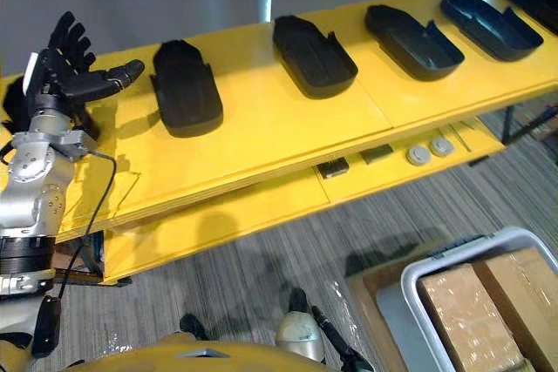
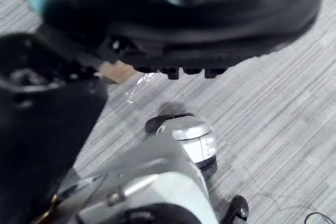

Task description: Walk over and take three plastic housings, then place them on the shelf

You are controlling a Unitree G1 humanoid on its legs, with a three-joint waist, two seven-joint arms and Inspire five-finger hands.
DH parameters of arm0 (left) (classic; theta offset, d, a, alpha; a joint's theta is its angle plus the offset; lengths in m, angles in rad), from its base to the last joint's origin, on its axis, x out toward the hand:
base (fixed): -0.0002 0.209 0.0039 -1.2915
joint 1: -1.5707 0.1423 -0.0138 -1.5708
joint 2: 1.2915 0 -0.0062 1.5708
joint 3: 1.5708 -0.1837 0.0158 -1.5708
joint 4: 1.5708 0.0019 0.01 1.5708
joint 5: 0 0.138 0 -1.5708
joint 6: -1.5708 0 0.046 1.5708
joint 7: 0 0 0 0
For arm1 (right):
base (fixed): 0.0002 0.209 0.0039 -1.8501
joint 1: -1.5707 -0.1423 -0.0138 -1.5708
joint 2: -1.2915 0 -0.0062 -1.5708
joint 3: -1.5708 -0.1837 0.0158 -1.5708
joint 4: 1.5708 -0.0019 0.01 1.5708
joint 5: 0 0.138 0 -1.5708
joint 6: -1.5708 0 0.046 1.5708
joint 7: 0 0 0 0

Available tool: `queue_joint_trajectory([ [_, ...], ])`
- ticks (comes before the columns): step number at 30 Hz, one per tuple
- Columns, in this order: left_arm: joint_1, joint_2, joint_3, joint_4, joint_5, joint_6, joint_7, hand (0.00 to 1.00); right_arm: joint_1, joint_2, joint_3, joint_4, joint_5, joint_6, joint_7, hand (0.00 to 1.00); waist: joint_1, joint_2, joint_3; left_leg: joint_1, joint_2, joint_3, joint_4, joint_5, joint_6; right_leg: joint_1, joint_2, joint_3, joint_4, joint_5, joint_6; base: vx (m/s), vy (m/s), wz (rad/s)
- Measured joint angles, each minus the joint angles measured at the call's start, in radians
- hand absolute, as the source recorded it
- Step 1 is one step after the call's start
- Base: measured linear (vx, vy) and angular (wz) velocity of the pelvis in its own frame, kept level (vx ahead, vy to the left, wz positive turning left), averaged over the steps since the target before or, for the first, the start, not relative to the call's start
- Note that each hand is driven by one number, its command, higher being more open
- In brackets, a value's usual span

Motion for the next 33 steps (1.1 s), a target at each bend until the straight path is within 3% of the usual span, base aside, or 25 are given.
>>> queue_joint_trajectory([
  [5, -0.035, -0.044, -0.003, 0.04, 0.0, -0.09, 0.055, 1.0, -0.016, -0.006, -0.004, 0.002, 0.004, -0.045, 0.0, 1.0, -0.021, 0.0, 0.066, -0.032, 0.01, 0.007, 0.034, -0.015, 0.001, -0.035, 0.0, 0.02, 0.017, -0.001, -0.002, -0.01, -0.012, -0.06],
  [13, -0.107, -0.052, -0.016, 0.084, 0.008, -0.159, 0.114, 1.0, -0.045, -0.006, -0.009, 0.02, 0.005, -0.108, 0.021, 1.0, -0.033, 0.003, 0.107, -0.093, 0.035, -0.004, 0.124, -0.06, 0.004, -0.067, -0.001, 0.022, 0.037, -0.007, -0.01, 0.0, -0.003, 0.01],
  [20, -0.13, -0.052, -0.035, 0.116, 0.015, -0.161, 0.2, 1.0, -0.077, -0.006, -0.013, 0.025, 0.034, -0.128, 0.027, 1.0, -0.03, 0.009, 0.149, -0.12, 0.042, -0.025, 0.154, -0.069, 0.009, -0.081, -0.005, 0.017, 0.06, -0.015, -0.016, -0.03, -0.002, 0.06],
  [33, -0.122, -0.067, -0.028, 0.16, 0.023, -0.16, 0.374, 1.0, -0.11, -0.007, -0.008, 0.041, 0.047, -0.125, 0.021, 1.0, -0.015, 0.01, 0.157, -0.131, 0.041, -0.058, 0.157, -0.069, 0.01, -0.1, -0.016, -0.005, 0.132, -0.063, -0.015, -0.01, 0.004, 0.07],
])
